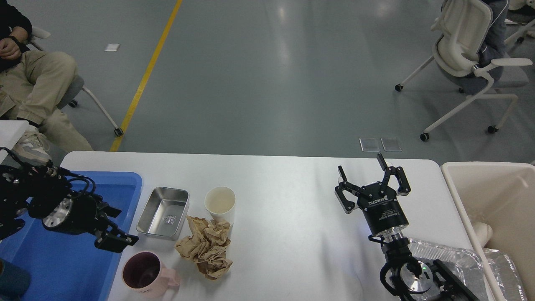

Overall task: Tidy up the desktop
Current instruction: 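Lower the left gripper onto the pink mug and grasp it, then lift the pink mug and carry it over the blue bin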

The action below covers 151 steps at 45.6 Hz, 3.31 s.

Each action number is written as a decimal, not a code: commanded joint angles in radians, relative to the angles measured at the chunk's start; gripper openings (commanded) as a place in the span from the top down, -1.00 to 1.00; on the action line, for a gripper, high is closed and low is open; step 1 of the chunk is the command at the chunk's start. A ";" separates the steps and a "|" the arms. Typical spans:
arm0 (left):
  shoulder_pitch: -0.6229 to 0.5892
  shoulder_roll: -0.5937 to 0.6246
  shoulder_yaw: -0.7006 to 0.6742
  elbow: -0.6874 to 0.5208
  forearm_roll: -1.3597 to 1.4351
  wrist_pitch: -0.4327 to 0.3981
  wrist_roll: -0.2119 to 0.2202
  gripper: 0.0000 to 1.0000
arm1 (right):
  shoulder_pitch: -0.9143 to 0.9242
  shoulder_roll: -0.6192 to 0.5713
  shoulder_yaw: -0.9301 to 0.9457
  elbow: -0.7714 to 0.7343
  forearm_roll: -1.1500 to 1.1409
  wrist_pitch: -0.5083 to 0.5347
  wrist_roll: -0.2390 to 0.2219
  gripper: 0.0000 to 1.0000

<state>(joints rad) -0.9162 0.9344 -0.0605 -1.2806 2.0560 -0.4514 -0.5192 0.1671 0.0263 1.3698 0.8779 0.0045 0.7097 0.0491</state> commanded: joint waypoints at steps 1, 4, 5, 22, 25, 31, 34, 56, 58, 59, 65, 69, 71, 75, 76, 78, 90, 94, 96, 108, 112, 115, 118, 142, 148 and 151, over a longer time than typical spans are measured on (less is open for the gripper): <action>0.000 -0.035 0.059 0.000 0.047 0.002 -0.001 -0.94 | -0.001 0.000 0.000 0.003 0.000 0.000 0.000 -1.00; -0.004 -0.040 0.082 0.000 0.058 0.004 0.002 -0.94 | -0.001 0.001 0.000 0.004 0.000 0.000 0.002 -1.00; -0.004 -0.040 0.085 0.000 0.058 0.004 0.004 -0.94 | -0.001 0.001 0.000 0.006 0.002 0.000 0.002 -1.00; 0.007 -0.057 0.085 0.001 0.058 0.007 -0.012 -0.87 | -0.001 0.003 0.002 0.007 0.002 0.000 0.002 -1.00; 0.008 -0.069 0.087 0.004 0.058 0.020 -0.016 -0.75 | -0.003 0.004 0.002 0.007 0.002 0.000 0.002 -1.00; 0.011 -0.088 0.088 0.023 0.059 0.034 -0.018 -0.66 | -0.003 0.009 0.002 0.007 0.002 0.000 0.002 -1.00; 0.011 -0.100 0.088 0.035 0.061 0.037 -0.018 -0.60 | -0.003 0.011 0.003 0.009 0.002 0.000 0.002 -1.00; 0.011 -0.134 0.148 0.084 0.105 0.080 -0.031 0.85 | -0.003 0.011 0.003 0.007 0.002 0.000 0.002 -1.00; 0.011 -0.134 0.156 0.086 0.107 0.082 -0.042 0.93 | -0.003 0.009 0.003 0.007 0.002 0.000 0.002 -1.00; 0.010 -0.134 0.160 0.087 0.107 0.082 -0.045 0.97 | -0.003 0.011 0.003 0.006 0.002 0.000 0.002 -1.00; 0.008 -0.132 0.162 0.092 0.107 0.096 -0.051 1.00 | -0.004 0.011 0.003 0.006 0.002 0.000 0.002 -1.00; 0.005 -0.129 0.162 0.095 0.107 0.102 -0.051 1.00 | -0.004 0.011 0.003 0.006 0.002 0.000 0.002 -1.00; 0.007 -0.128 0.162 0.098 0.107 0.103 -0.051 1.00 | -0.004 0.011 0.003 0.006 0.002 0.000 0.002 -1.00; 0.010 -0.126 0.160 0.101 0.107 0.105 -0.051 1.00 | -0.003 0.011 0.003 0.006 0.002 0.000 0.002 -1.00; 0.008 -0.126 0.160 0.101 0.107 0.105 -0.051 1.00 | -0.004 0.011 0.002 0.004 0.002 0.000 0.002 -1.00; 0.008 -0.128 0.160 0.101 0.105 0.105 -0.051 1.00 | -0.004 0.011 0.002 0.004 0.002 0.000 0.002 -1.00; -0.003 -0.102 0.130 0.061 0.084 0.125 -0.076 1.00 | 0.002 0.012 0.002 -0.002 0.002 0.000 0.002 -1.00; -0.006 -0.049 0.113 -0.002 0.059 0.120 -0.077 1.00 | 0.003 0.014 0.000 -0.005 0.000 0.000 0.000 -1.00; -0.007 -0.020 0.111 -0.049 0.055 0.116 -0.079 1.00 | 0.005 0.018 0.000 -0.007 0.000 0.000 0.000 -1.00; -0.092 0.179 0.105 -0.218 0.052 0.108 -0.091 0.98 | 0.009 0.024 0.000 -0.007 0.000 -0.001 0.002 -1.00; -0.150 0.234 0.097 -0.223 0.049 0.108 -0.127 0.98 | 0.009 0.027 -0.001 -0.008 0.000 -0.001 0.002 -1.00; -0.193 0.276 0.093 -0.229 0.029 0.108 -0.136 0.98 | 0.009 0.037 -0.001 -0.007 0.000 -0.001 0.002 -1.00; -0.242 0.314 0.091 -0.227 -0.025 0.108 -0.137 0.98 | 0.009 0.040 -0.001 -0.008 0.000 -0.001 0.002 -1.00; -0.245 0.589 0.131 -0.243 -0.087 0.166 -0.142 0.97 | 0.026 0.057 0.000 -0.005 -0.001 -0.001 0.000 -1.00; -0.165 0.618 0.133 -0.151 0.055 0.301 -0.147 0.97 | 0.028 0.057 0.000 -0.005 -0.001 -0.001 0.000 -1.00; -0.103 0.607 0.133 -0.089 0.095 0.382 -0.143 0.97 | 0.026 0.057 0.000 -0.005 -0.003 0.000 0.000 -1.00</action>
<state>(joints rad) -1.1084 1.5439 0.0714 -1.4634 2.0667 -0.1955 -0.6642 0.1941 0.0830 1.3699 0.8733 0.0021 0.7076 0.0489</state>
